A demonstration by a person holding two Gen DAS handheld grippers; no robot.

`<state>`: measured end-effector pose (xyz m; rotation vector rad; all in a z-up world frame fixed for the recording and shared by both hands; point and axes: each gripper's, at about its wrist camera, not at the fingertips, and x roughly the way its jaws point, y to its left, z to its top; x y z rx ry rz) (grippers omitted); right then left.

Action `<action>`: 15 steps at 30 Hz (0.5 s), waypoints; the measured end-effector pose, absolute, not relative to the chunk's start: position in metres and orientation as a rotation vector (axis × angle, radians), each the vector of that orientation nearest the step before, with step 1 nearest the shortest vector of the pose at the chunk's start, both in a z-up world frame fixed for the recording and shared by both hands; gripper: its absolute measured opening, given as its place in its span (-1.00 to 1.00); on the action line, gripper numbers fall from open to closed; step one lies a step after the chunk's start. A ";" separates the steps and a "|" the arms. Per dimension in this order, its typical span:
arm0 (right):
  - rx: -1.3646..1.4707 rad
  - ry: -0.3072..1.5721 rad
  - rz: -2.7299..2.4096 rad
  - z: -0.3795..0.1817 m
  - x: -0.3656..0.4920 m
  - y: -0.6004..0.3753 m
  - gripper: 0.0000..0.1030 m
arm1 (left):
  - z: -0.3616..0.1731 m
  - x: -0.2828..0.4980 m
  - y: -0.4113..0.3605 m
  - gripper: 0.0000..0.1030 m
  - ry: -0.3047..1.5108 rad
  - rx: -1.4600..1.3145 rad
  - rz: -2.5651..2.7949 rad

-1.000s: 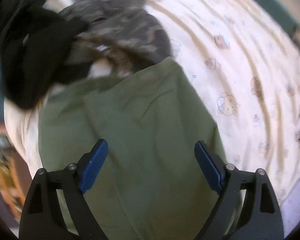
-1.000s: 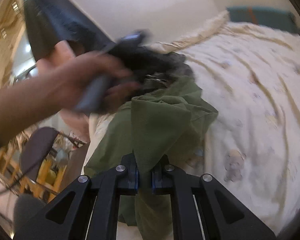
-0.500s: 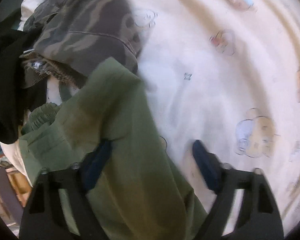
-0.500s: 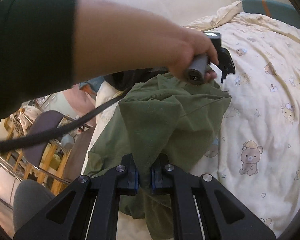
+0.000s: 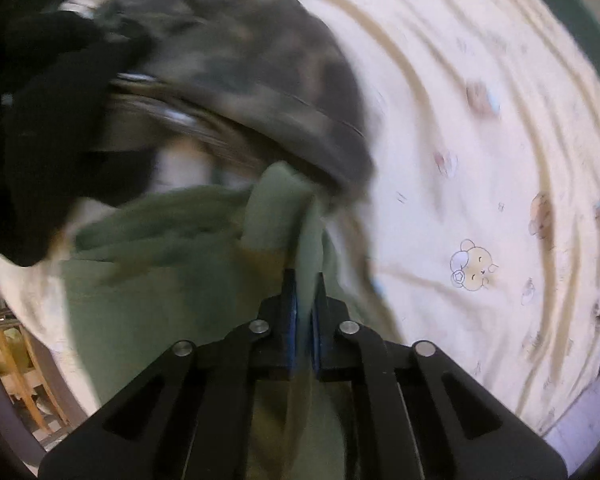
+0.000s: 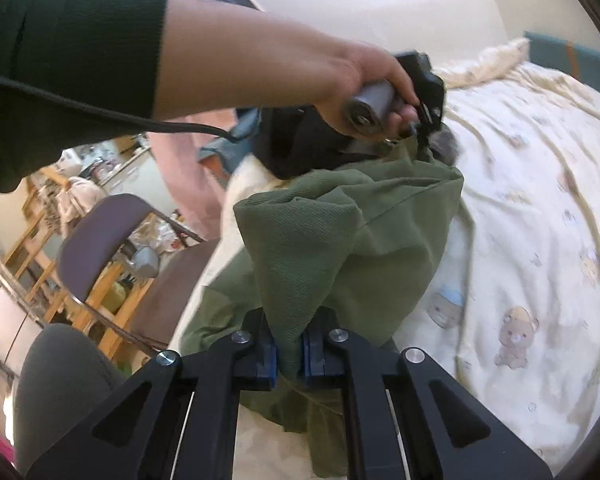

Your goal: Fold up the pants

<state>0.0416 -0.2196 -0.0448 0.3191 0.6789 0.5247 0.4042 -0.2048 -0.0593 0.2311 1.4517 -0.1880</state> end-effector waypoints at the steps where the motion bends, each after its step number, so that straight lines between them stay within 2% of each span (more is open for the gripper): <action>1: 0.324 0.666 0.544 -0.041 0.040 -0.217 -0.84 | -0.045 0.405 -0.191 -0.95 1.425 0.233 -0.177; 5: 0.356 0.665 0.609 -0.029 0.042 -0.201 -0.84 | -0.002 0.411 -0.127 -0.96 1.362 0.191 -0.150; 10: 0.264 0.679 0.635 -0.025 0.040 -0.168 -0.84 | 0.002 0.411 -0.070 -0.91 1.341 0.088 -0.114; 11: 0.265 0.687 0.630 -0.029 0.039 -0.167 -0.84 | -0.004 0.412 -0.070 -0.64 1.364 0.077 -0.118; 12: 0.268 0.696 0.628 -0.033 0.038 -0.167 -0.84 | -0.012 0.408 -0.075 -0.11 1.392 0.084 -0.122; 13: 0.265 0.702 0.624 -0.038 0.037 -0.168 -0.84 | -0.019 0.404 -0.082 0.11 1.397 0.099 -0.136; 14: 0.257 0.705 0.619 -0.039 0.038 -0.167 -0.84 | -0.024 0.399 -0.088 0.42 1.389 0.116 -0.140; 15: 0.247 0.710 0.615 -0.042 0.039 -0.166 -0.84 | -0.029 0.396 -0.094 0.58 1.384 0.135 -0.138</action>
